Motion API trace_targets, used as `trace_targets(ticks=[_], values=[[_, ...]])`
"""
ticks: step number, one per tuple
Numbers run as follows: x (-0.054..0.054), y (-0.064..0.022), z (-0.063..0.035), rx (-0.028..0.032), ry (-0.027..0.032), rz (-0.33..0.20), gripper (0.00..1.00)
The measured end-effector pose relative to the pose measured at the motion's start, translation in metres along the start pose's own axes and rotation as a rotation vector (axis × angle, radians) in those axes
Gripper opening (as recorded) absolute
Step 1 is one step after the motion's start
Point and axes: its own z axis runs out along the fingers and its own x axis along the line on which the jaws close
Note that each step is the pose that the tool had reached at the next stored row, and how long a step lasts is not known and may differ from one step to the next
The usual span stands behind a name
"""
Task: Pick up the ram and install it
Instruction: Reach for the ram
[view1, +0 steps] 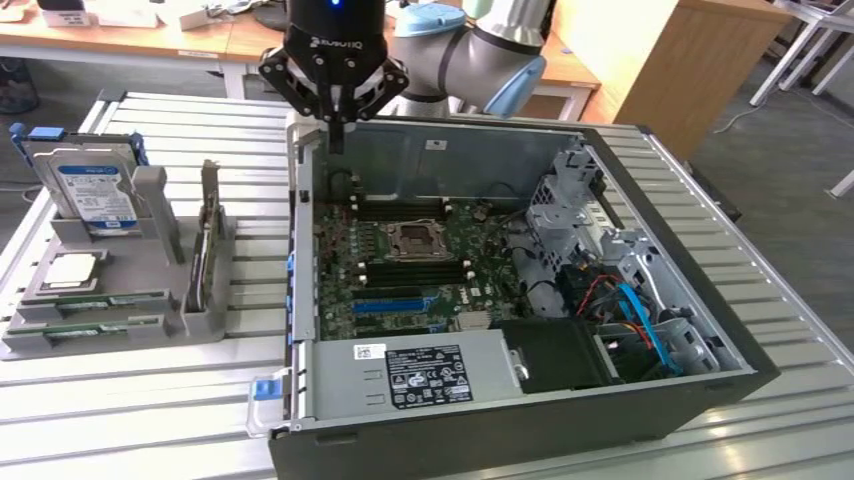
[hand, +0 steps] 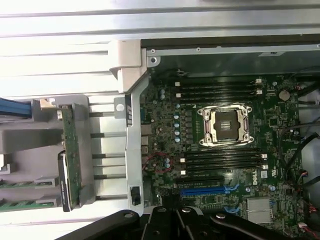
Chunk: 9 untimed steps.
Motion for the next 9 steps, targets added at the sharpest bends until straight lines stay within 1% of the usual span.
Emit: trace_targets(ticks=[9], values=[[0.018,-0.0006,-0.0004,0.0,0.0,0.0,0.11]])
